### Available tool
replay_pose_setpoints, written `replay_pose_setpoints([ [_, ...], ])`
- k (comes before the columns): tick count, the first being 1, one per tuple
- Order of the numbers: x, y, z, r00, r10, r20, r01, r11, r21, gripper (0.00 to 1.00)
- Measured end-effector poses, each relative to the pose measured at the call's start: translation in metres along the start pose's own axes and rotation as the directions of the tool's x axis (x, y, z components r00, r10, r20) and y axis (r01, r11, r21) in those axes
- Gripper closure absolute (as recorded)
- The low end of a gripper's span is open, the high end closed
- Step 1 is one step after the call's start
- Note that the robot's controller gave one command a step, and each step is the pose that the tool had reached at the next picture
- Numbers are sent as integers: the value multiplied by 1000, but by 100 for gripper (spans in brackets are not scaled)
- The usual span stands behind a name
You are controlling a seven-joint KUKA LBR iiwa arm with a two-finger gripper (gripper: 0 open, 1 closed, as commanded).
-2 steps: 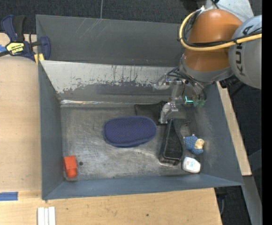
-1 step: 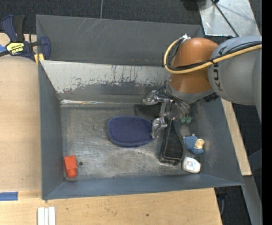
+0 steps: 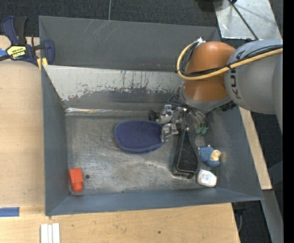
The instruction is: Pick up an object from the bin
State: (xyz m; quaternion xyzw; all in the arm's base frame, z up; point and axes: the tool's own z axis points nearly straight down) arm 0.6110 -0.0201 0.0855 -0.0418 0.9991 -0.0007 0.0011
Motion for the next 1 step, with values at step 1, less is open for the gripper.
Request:
replay_pose_setpoints([
  [1, -6, 16, -138, 1000, 2, 10, -2, 1000, 0, 100],
])
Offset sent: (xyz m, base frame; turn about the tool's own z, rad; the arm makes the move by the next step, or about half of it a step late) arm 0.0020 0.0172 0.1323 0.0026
